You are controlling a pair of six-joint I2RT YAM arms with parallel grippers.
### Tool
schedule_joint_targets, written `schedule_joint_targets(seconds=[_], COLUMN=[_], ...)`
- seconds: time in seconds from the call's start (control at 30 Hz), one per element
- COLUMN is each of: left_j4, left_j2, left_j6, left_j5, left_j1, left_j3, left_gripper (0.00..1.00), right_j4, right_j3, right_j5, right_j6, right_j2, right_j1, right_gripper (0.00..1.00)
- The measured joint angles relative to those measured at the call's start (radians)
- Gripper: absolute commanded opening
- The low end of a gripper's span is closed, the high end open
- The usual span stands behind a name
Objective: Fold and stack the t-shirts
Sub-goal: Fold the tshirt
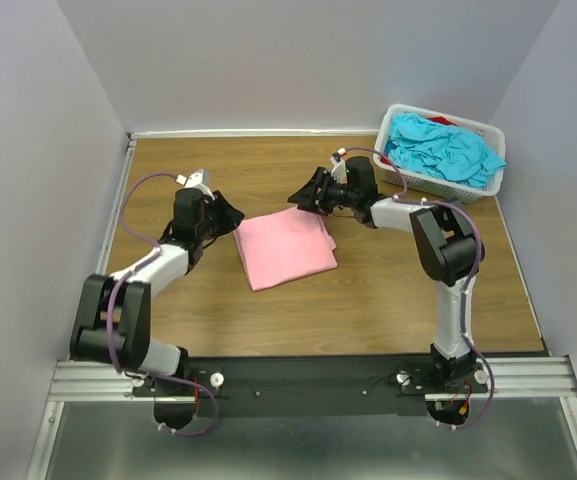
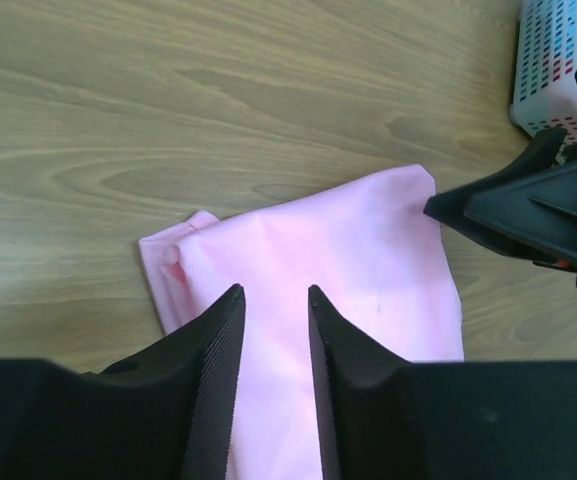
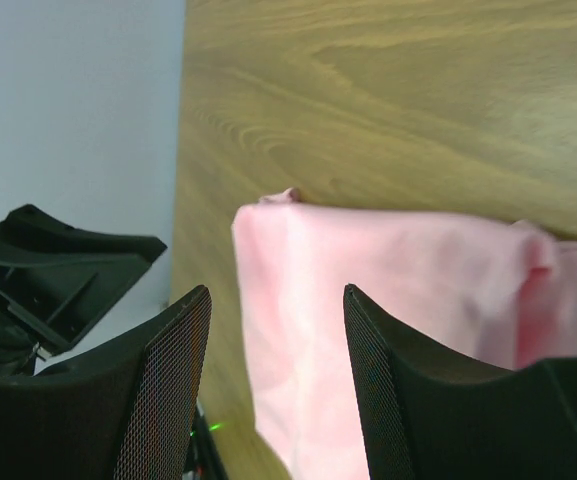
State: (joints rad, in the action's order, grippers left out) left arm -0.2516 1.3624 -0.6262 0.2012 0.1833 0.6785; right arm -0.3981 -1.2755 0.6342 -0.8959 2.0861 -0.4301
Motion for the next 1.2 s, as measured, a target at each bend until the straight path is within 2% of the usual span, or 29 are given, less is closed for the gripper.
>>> schedule_joint_targets(seconds=[0.17, 0.37, 0.63, 0.67, 0.77, 0.97, 1.2], left_j4=[-0.084, -0.118, -0.137, -0.134, -0.105, -0.004, 0.124], left_j2=[0.190, 0.336, 0.356, 0.353, 0.317, 0.140, -0.135], left_j6=[-0.047, -0.080, -0.113, -0.113, -0.103, -0.039, 0.111], left_j5=[0.037, 0.041, 0.034, 0.031, 0.008, -0.053, -0.192], left_j1=[0.009, 0.009, -0.010, -0.013, -0.014, -0.018, -0.018], left_j3=[0.038, 0.068, 0.054, 0.053, 0.053, 0.089, 0.164], left_gripper=[0.29, 0.25, 0.25, 0.29, 0.39, 0.54, 0.57], right_j4=[0.001, -0.021, -0.067, -0.072, -0.069, 0.107, 0.370], right_j3=[-0.044, -0.048, -0.023, -0.015, 0.009, 0.015, 0.027], right_j5=[-0.025, -0.021, -0.018, -0.016, -0.011, -0.026, -0.179], right_j6=[0.007, -0.005, -0.004, -0.003, 0.009, 0.141, 0.341], right_j2=[0.082, 0.151, 0.149, 0.145, 0.123, 0.026, -0.186], right_j1=[0.021, 0.048, 0.080, 0.084, 0.096, 0.100, 0.098], right_gripper=[0.63, 0.63, 0.63, 0.63, 0.63, 0.64, 0.64])
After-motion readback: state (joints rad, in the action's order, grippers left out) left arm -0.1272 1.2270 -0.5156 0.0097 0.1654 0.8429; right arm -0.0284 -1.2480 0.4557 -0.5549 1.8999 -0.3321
